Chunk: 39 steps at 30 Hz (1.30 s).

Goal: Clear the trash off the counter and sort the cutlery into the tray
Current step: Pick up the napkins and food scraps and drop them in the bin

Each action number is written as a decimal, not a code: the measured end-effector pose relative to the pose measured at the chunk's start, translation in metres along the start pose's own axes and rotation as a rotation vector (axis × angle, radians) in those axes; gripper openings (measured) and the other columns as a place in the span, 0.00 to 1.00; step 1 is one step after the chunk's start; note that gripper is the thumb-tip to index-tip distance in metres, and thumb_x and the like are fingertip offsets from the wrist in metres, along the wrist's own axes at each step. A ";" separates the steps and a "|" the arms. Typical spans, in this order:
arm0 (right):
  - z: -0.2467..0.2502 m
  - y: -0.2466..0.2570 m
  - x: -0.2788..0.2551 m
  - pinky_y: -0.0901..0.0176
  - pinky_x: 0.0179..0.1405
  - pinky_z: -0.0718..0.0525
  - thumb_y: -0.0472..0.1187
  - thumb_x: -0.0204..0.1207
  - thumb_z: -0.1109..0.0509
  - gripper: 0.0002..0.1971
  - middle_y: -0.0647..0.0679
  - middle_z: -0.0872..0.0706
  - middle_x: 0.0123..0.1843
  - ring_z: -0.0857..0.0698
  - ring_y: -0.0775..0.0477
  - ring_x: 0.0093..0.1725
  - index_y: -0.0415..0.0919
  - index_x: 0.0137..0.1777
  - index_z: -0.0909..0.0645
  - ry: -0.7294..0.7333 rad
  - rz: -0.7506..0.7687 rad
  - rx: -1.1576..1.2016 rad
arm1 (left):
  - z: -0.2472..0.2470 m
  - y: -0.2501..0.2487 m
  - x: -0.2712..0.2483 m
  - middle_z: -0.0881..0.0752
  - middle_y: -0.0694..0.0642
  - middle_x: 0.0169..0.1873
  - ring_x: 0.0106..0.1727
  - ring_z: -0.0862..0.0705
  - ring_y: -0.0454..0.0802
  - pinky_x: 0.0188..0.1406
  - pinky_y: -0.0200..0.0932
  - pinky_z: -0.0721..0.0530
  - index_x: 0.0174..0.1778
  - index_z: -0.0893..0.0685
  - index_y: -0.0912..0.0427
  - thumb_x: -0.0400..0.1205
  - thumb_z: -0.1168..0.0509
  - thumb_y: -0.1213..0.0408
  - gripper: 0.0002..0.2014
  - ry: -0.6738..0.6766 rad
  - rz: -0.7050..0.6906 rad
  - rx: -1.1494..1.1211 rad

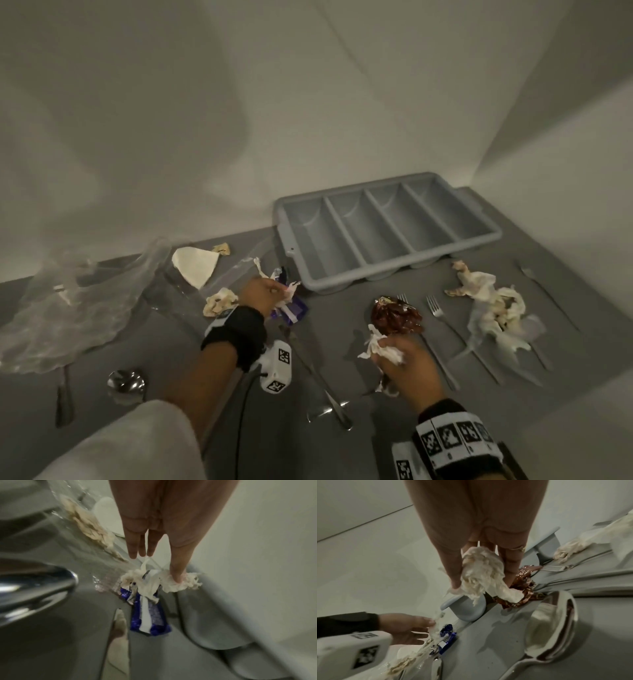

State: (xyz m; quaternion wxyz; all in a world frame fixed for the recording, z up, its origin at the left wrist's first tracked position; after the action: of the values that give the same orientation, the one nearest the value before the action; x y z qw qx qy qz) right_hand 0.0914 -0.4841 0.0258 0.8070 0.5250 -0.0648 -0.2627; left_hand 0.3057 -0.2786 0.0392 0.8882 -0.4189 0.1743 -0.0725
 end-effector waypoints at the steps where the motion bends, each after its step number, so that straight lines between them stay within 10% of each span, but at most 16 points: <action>1: 0.002 -0.002 -0.001 0.81 0.27 0.21 0.30 0.64 0.23 0.26 0.44 0.16 0.50 0.15 0.55 0.41 0.69 0.29 0.21 0.006 -0.002 0.022 | -0.009 0.003 0.014 0.13 0.61 0.50 0.55 0.17 0.59 0.56 0.46 0.21 0.49 0.11 0.61 0.76 0.31 0.63 0.09 0.036 0.011 0.121; 8: 0.034 -0.013 -0.017 0.85 0.33 0.23 0.32 0.64 0.22 0.27 0.59 0.17 0.42 0.18 0.74 0.38 0.73 0.32 0.21 -0.051 0.013 0.034 | -0.023 0.016 0.033 0.17 0.62 0.60 0.60 0.20 0.63 0.65 0.56 0.22 0.52 0.13 0.50 0.77 0.36 0.57 0.11 -0.001 0.067 0.532; 15: 0.087 -0.042 -0.050 0.75 0.35 0.18 0.28 0.63 0.23 0.21 0.51 0.13 0.40 0.14 0.58 0.36 0.61 0.32 0.18 -0.140 0.024 0.126 | 0.039 -0.014 -0.034 0.14 0.70 0.51 0.52 0.17 0.66 0.53 0.44 0.25 0.51 0.14 0.68 0.76 0.33 0.67 0.11 -0.503 -0.063 -0.065; 18: 0.123 -0.058 -0.072 0.82 0.34 0.21 0.26 0.62 0.23 0.18 0.57 0.12 0.34 0.15 0.68 0.36 0.53 0.33 0.19 -0.201 0.009 0.166 | 0.044 -0.072 -0.103 0.18 0.60 0.47 0.43 0.18 0.46 0.51 0.27 0.26 0.51 0.14 0.68 0.75 0.32 0.69 0.11 -0.568 -0.284 -0.114; 25: 0.219 -0.133 -0.149 0.84 0.28 0.23 0.26 0.64 0.24 0.09 0.44 0.16 0.39 0.17 0.71 0.30 0.38 0.40 0.18 -0.322 -0.124 0.255 | -0.127 -0.147 -0.200 0.22 0.41 0.42 0.38 0.20 0.22 0.40 0.13 0.26 0.45 0.13 0.60 0.72 0.30 0.75 0.09 -0.099 -0.449 -0.237; 30: 0.298 -0.215 -0.213 0.71 0.37 0.21 0.37 0.67 0.24 0.07 0.43 0.15 0.42 0.15 0.48 0.42 0.41 0.44 0.19 -0.516 -0.292 0.190 | -0.287 -0.171 -0.259 0.16 0.41 0.42 0.39 0.17 0.29 0.39 0.18 0.21 0.38 0.17 0.35 0.70 0.32 0.82 0.28 0.275 -0.437 -0.298; 35: 0.341 -0.308 -0.258 0.68 0.38 0.24 0.38 0.68 0.25 0.07 0.44 0.15 0.46 0.16 0.46 0.46 0.41 0.46 0.18 -0.650 -0.460 0.217 | -0.452 -0.160 -0.282 0.14 0.46 0.51 0.50 0.12 0.41 0.50 0.37 0.14 0.69 0.33 0.44 0.70 0.29 0.77 0.36 0.620 -0.155 -0.351; 39: 0.357 -0.386 -0.276 0.58 0.48 0.25 0.40 0.69 0.25 0.09 0.45 0.18 0.47 0.19 0.45 0.48 0.41 0.47 0.19 -0.772 -0.635 0.248 | -0.568 -0.111 -0.264 0.16 0.52 0.34 0.50 0.14 0.57 0.39 0.42 0.17 0.41 0.19 0.54 0.71 0.28 0.73 0.10 0.626 0.024 -0.082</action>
State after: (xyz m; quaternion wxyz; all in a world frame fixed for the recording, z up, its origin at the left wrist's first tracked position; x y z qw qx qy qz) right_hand -0.4170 -0.7590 -0.1099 0.5363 0.4752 -0.2261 -0.6599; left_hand -0.1482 -0.6847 -0.1435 0.7746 -0.4094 0.4470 -0.1807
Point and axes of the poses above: each hand's wrist, its own x-axis towards the middle knuckle, its own z-axis out of the back of the hand, y = z × x, the point moved 8 cm from there along x, towards the middle knuckle
